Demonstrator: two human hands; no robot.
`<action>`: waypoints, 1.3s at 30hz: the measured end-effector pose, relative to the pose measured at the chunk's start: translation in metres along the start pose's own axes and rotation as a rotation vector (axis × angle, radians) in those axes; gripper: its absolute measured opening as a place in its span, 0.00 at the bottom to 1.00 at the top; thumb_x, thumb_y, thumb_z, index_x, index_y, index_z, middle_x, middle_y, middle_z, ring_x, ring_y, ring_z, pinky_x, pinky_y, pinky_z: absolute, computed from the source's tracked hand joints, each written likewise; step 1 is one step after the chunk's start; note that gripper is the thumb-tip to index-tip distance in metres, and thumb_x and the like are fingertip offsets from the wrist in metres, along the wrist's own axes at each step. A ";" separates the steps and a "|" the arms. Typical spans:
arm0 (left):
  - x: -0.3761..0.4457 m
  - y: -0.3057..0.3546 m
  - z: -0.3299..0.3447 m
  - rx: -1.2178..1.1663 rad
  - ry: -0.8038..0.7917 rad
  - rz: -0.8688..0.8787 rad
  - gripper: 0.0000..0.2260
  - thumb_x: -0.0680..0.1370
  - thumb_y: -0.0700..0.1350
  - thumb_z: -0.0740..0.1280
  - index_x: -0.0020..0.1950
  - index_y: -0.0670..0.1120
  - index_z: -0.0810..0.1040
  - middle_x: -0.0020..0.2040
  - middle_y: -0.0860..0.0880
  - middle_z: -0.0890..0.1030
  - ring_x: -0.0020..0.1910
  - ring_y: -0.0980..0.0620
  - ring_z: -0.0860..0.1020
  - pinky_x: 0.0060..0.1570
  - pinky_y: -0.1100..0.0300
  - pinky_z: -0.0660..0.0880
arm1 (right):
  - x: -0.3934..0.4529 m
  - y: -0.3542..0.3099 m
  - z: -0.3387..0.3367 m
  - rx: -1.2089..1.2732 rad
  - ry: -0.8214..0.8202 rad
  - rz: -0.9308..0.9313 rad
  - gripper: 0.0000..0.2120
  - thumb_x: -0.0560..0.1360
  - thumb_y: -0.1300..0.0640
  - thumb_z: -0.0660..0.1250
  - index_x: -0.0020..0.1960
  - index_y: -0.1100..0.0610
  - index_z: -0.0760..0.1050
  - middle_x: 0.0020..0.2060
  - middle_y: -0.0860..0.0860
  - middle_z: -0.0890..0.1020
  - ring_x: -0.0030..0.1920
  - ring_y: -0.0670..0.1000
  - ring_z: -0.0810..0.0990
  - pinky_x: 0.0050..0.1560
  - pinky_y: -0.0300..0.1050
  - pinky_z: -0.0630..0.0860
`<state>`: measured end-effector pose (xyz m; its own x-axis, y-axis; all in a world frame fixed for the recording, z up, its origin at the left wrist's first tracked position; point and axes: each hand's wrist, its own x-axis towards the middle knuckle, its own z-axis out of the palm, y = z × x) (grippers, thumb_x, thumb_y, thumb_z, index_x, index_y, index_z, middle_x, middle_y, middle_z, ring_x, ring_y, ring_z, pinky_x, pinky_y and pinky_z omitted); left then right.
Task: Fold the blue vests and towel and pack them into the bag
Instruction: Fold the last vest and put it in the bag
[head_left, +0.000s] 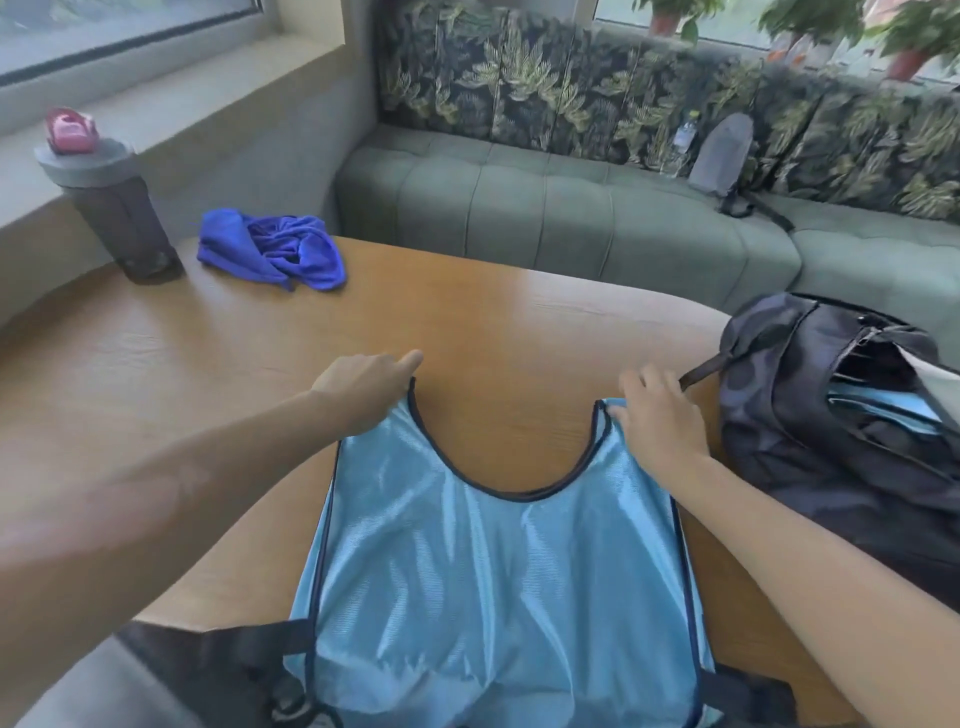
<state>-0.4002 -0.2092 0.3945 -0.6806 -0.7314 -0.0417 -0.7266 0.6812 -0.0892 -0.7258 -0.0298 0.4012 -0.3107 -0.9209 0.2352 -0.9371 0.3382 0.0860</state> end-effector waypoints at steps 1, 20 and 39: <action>-0.002 0.004 0.006 0.007 0.048 -0.003 0.13 0.82 0.41 0.63 0.52 0.50 0.58 0.44 0.49 0.70 0.38 0.43 0.73 0.30 0.49 0.69 | -0.002 -0.001 0.004 0.033 0.022 0.014 0.15 0.76 0.52 0.73 0.54 0.60 0.73 0.52 0.56 0.73 0.54 0.59 0.72 0.34 0.49 0.70; -0.043 0.074 0.036 -0.291 -0.033 -0.249 0.28 0.86 0.55 0.47 0.84 0.46 0.46 0.83 0.48 0.46 0.81 0.39 0.44 0.78 0.44 0.48 | -0.052 -0.029 0.030 0.236 -0.285 0.053 0.26 0.86 0.45 0.44 0.83 0.51 0.51 0.82 0.53 0.52 0.82 0.57 0.45 0.81 0.53 0.46; 0.175 0.015 0.045 -0.216 0.073 -0.159 0.27 0.85 0.54 0.43 0.84 0.51 0.46 0.84 0.52 0.46 0.83 0.46 0.44 0.80 0.50 0.46 | 0.165 -0.005 0.102 0.191 -0.218 0.097 0.27 0.85 0.44 0.42 0.83 0.46 0.47 0.83 0.49 0.48 0.82 0.53 0.44 0.81 0.51 0.41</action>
<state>-0.5266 -0.3285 0.3415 -0.5560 -0.8307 0.0279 -0.8225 0.5547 0.1257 -0.7882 -0.2032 0.3410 -0.4072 -0.9132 0.0180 -0.9081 0.4027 -0.1148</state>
